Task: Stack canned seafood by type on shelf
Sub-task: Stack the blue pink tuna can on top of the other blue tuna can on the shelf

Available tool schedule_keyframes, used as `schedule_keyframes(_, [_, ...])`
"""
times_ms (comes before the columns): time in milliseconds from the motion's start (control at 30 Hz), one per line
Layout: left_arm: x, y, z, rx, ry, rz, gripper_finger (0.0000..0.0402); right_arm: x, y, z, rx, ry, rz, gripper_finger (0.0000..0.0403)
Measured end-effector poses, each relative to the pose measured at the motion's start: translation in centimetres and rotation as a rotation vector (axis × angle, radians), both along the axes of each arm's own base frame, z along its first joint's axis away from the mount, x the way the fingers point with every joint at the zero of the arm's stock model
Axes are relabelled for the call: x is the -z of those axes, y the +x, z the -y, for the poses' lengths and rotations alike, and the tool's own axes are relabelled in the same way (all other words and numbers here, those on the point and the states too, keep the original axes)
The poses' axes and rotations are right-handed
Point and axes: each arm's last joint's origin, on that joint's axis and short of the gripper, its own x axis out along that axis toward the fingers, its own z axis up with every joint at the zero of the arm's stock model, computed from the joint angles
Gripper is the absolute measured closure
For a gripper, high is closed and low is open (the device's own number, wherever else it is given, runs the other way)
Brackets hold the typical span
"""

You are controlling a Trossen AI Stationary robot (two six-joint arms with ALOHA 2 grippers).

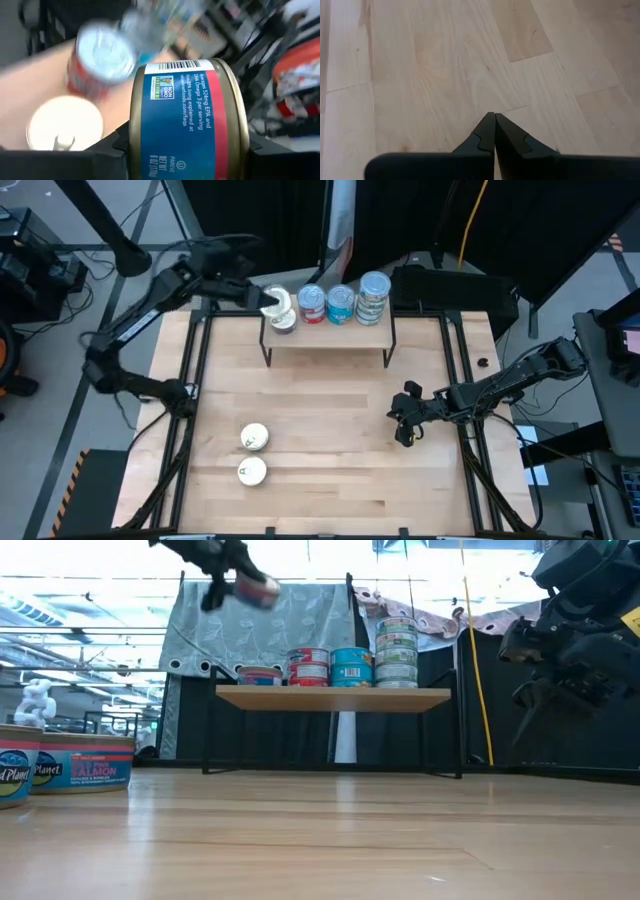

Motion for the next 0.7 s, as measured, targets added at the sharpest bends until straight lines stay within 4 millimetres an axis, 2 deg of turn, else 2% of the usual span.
schedule_keyframes(133, [3.3,1.2,-2.3,0.051,-0.112,-0.111,0.0220,0.0,0.0,0.0,-0.006,-0.006,-0.004,0.0403])
schedule_keyframes(333, [6.6,2.6,-4.7,0.103,-0.205,-0.166,0.0220,0.1,-0.1,0.0,-0.010,-0.013,-0.018,0.0403])
schedule_keyframes(533, [8.1,3.3,-5.7,0.120,-0.230,-0.191,0.0217,0.1,-0.1,0.0,-0.010,-0.012,-0.018,0.0403])
schedule_keyframes(700, [8.2,2.8,-6.2,0.099,-0.233,-0.194,0.0216,0.1,-0.1,0.0,-0.023,0.009,-0.023,0.0403])
